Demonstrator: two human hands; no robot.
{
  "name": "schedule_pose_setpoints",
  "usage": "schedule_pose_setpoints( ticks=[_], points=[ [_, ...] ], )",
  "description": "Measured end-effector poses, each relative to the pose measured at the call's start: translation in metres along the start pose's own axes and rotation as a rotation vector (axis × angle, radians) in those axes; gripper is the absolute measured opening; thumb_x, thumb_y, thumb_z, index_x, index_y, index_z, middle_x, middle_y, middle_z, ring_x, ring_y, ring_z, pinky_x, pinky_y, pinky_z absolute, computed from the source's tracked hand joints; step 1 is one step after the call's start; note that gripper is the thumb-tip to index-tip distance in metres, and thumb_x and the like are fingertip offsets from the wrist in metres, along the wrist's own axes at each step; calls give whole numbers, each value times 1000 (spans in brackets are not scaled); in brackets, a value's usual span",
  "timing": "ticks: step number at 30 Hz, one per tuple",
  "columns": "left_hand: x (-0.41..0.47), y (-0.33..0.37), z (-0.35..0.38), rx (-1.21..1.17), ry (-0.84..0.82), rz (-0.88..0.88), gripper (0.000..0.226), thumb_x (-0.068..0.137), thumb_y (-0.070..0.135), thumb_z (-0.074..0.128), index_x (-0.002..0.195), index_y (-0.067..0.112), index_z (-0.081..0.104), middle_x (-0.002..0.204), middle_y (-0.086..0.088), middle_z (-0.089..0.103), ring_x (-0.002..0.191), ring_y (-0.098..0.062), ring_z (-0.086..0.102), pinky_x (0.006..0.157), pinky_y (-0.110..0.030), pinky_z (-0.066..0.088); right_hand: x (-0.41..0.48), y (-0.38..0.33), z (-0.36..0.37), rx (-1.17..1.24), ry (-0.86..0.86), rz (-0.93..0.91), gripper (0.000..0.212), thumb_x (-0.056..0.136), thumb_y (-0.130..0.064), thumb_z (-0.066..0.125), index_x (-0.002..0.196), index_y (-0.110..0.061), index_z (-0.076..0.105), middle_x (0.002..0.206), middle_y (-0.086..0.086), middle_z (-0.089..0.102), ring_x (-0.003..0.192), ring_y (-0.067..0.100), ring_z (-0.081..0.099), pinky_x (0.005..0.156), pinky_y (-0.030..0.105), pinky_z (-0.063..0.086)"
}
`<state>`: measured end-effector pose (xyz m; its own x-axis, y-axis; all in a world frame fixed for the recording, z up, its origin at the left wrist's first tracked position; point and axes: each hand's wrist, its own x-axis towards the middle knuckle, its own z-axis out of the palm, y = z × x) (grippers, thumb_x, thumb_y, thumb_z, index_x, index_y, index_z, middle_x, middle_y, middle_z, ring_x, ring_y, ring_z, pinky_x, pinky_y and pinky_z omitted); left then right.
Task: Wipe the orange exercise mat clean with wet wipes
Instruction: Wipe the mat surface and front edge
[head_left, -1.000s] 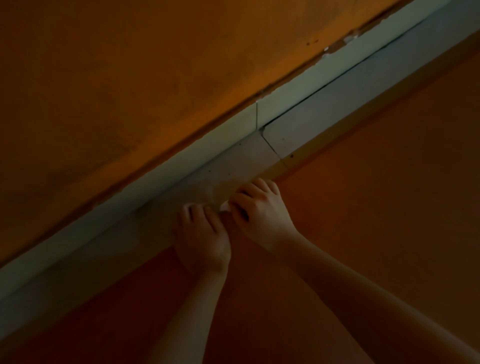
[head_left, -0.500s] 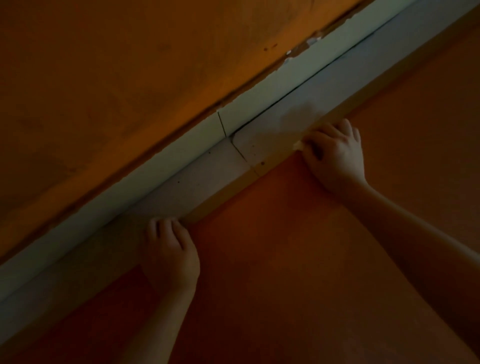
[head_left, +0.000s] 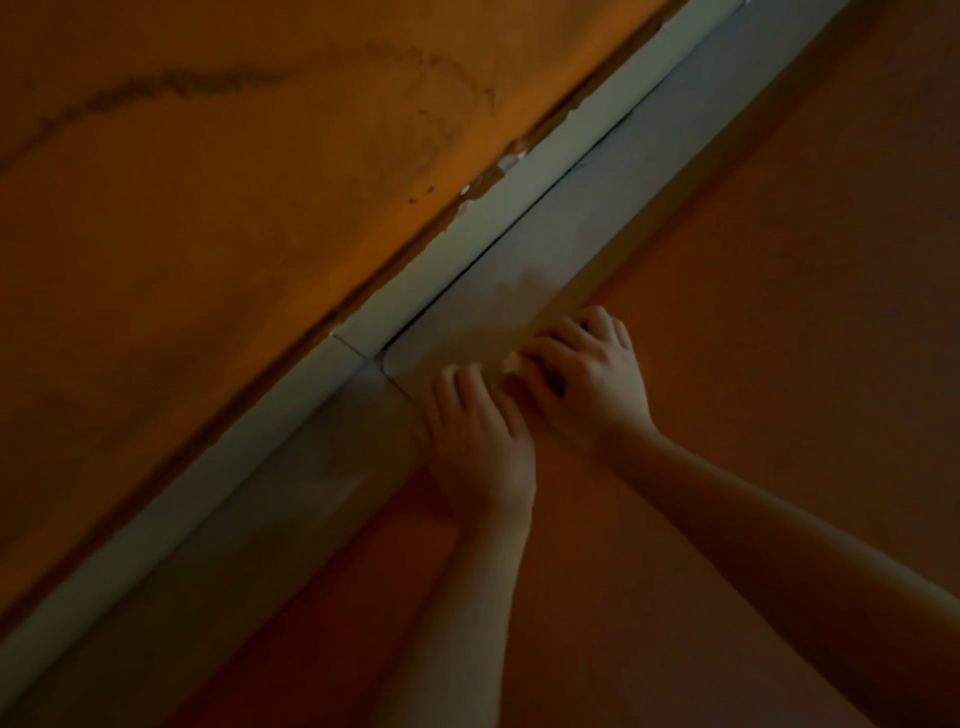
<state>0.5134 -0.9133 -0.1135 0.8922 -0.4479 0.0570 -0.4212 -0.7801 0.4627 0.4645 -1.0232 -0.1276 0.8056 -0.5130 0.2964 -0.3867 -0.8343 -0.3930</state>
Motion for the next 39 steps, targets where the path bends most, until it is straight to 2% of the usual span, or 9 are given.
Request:
schedule_pose_setpoints(
  ticks=[4, 14, 20, 24, 26, 28, 32, 35, 39],
  points=[
    [-2, -3, 13, 148, -1, -7, 28, 94, 26, 36, 93, 12, 60, 105, -6, 61, 91, -26, 56, 76, -39, 43, 1, 0, 0, -4, -5, 5, 20, 89, -32, 60, 84, -17, 71, 88, -2, 65, 85, 24, 49, 78, 35, 39],
    [-1, 0, 14, 128, -60, 7, 37, 97, 31, 35, 105, 14, 67, 115, -3, 62, 105, -26, 57, 87, -45, 46, 0, 1, 3, 6, 3, 15, 16, 89, -31, 62, 85, -19, 72, 89, -3, 66, 86, 20, 49, 81, 36, 42],
    [0, 4, 14, 170, -50, -6, 42, 96, 33, 33, 105, 13, 69, 114, -3, 63, 102, -27, 60, 90, -46, 45, 3, 3, -3, 42, -54, -7, 25, 92, -33, 52, 81, -19, 70, 88, -3, 64, 88, 20, 48, 86, 34, 37],
    [-1, 3, 12, 209, -16, 29, 40, 92, 25, 34, 105, 9, 69, 113, -5, 64, 103, -29, 60, 91, -42, 37, 19, 22, -9, 21, -192, -192, 23, 88, -33, 51, 84, -18, 69, 88, -1, 64, 90, 23, 54, 86, 36, 32],
    [-3, 4, 11, 209, 4, 37, 42, 92, 24, 33, 107, 7, 69, 114, -6, 64, 104, -30, 61, 94, -39, 33, 35, 44, -16, -44, -224, -243, 18, 84, -30, 58, 87, -18, 70, 91, 1, 66, 92, 26, 57, 87, 38, 33],
    [-3, 5, 11, 194, 1, 26, 44, 94, 26, 31, 110, 8, 69, 116, -5, 63, 106, -29, 59, 97, -43, 34, 53, 79, -27, -113, -195, -209, 17, 81, -28, 62, 89, -16, 71, 93, 4, 68, 93, 29, 60, 84, 40, 40],
    [-4, 2, 12, 193, -1, 20, 46, 95, 27, 29, 110, 8, 69, 117, -5, 62, 107, -29, 58, 97, -49, 38, 77, 147, -55, -187, -154, -58, 32, 90, -29, 42, 98, -16, 70, 103, 4, 67, 99, 32, 54, 89, 45, 40],
    [-3, 3, 12, 215, -31, -6, 48, 94, 28, 28, 110, 8, 68, 117, -5, 62, 103, -30, 59, 96, -48, 36, 77, 153, -54, -120, -83, 29, 31, 94, -30, 43, 94, -14, 70, 99, 2, 67, 97, 30, 52, 91, 45, 38],
    [-1, 8, 9, 216, -99, -57, 49, 93, 30, 25, 108, 9, 67, 113, -4, 60, 96, -28, 59, 88, -49, 41, 78, 151, -52, -85, -79, 51, 34, 95, -37, 43, 92, -16, 69, 97, 0, 65, 97, 29, 50, 90, 42, 38]
  ],
)
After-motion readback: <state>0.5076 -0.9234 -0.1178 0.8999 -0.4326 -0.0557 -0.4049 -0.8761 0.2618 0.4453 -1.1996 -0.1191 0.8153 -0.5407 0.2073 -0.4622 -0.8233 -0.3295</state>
